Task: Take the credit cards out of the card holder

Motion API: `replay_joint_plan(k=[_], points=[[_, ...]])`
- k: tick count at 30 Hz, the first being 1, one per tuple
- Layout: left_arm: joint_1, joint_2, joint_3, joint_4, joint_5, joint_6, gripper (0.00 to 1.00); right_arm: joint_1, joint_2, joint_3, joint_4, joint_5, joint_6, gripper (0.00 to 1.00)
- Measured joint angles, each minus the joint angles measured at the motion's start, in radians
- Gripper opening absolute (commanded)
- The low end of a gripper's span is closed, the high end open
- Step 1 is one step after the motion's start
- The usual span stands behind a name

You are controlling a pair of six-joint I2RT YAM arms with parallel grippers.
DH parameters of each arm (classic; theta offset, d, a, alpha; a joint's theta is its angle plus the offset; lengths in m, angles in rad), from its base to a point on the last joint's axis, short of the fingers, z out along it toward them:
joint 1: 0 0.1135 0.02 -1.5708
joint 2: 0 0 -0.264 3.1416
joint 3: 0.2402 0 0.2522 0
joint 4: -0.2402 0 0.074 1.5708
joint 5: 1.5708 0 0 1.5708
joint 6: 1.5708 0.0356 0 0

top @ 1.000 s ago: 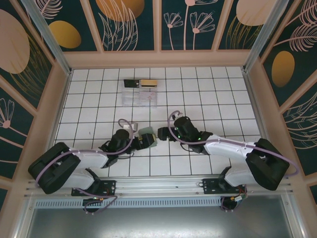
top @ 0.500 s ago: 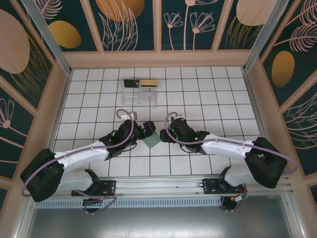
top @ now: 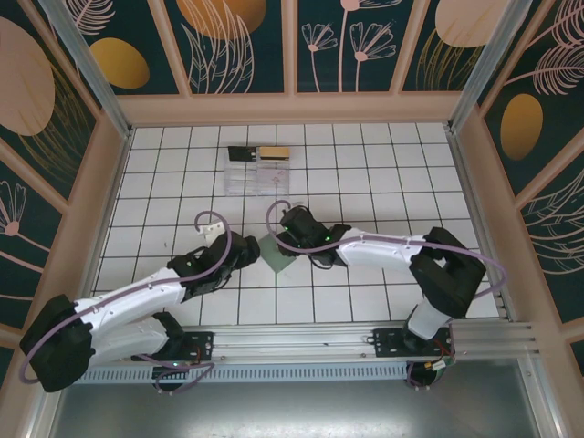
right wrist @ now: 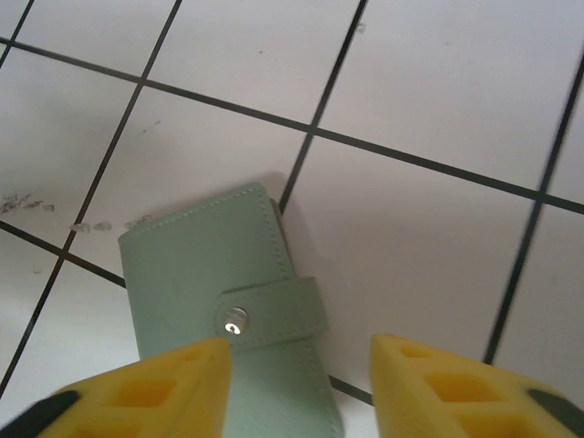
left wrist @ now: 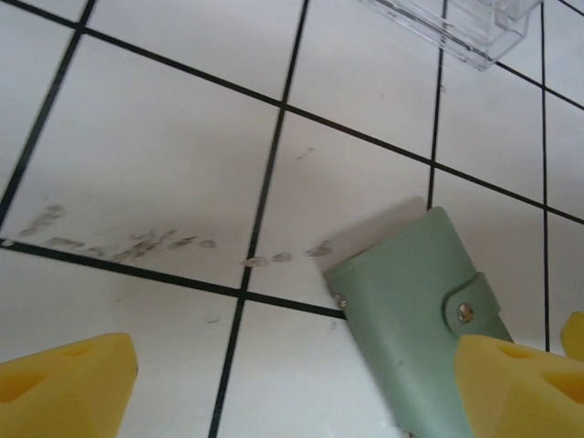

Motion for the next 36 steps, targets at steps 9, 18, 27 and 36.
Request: replay_joint_plan(k=[9,18,27,36], points=[[0.0,-0.026,-0.037,-0.009,-0.003,-0.014,0.95,0.035,0.141,0.108,-0.05,0.009,-0.076,0.36],[0.0,-0.022,-0.056,0.012,0.005,-0.021,0.95,0.043,0.213,0.169,-0.074,0.017,-0.129,0.32],[0.0,-0.018,-0.06,0.014,0.008,-0.021,0.95,0.059,0.246,0.201,-0.078,0.043,-0.15,0.38],[0.0,-0.022,-0.068,0.013,0.009,-0.026,0.96,0.09,0.246,0.201,-0.08,0.101,-0.153,0.05]])
